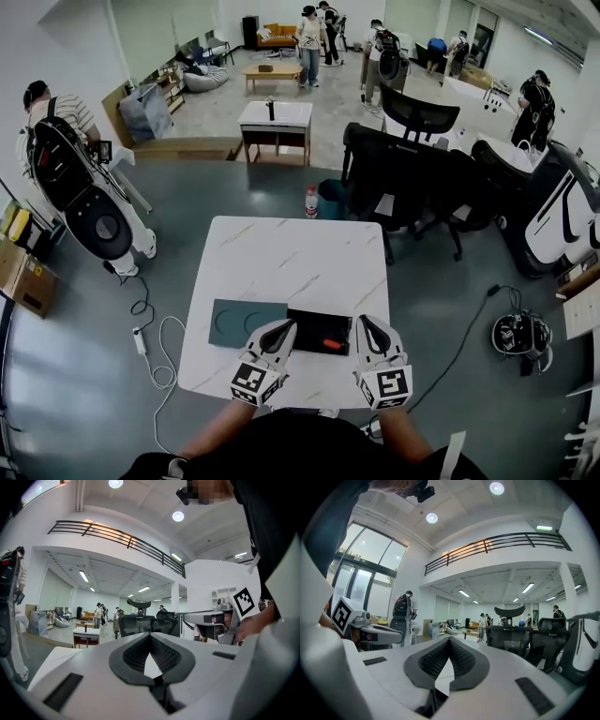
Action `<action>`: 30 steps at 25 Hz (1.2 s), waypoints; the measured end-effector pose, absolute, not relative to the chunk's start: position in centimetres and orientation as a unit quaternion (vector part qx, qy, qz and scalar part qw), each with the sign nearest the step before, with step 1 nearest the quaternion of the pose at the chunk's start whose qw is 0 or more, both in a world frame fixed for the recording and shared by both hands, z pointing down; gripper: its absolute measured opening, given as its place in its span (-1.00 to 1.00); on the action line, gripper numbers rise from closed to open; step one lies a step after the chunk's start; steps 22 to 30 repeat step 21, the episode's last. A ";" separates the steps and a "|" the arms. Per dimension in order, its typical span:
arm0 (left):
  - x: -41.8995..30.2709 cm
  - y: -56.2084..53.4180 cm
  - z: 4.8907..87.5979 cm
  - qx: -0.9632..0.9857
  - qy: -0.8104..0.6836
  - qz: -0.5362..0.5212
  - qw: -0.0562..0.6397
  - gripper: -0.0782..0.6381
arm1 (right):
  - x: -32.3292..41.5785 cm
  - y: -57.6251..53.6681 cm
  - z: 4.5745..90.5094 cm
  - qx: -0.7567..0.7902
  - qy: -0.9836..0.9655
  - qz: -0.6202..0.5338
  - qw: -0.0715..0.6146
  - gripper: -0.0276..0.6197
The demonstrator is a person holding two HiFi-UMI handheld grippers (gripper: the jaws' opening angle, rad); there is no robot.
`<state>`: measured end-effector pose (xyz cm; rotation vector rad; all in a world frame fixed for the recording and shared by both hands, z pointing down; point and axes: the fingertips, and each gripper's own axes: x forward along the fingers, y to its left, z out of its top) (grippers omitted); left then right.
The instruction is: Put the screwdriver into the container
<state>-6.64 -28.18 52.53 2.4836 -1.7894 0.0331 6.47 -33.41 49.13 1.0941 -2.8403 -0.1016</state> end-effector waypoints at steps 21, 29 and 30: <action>-4.9 -28.6 51.1 0.816 -0.577 0.009 0.028 -0.76 | 9.2 -33.1 49.0 0.378 -0.923 -0.040 0.055 -0.85; -4.9 -28.6 51.1 0.816 -0.577 0.009 0.028 -0.76 | 9.2 -33.1 49.0 0.378 -0.923 -0.040 0.055 -0.85; -4.9 -28.6 51.1 0.816 -0.577 0.009 0.028 -0.76 | 9.2 -33.1 49.0 0.378 -0.923 -0.040 0.055 -0.85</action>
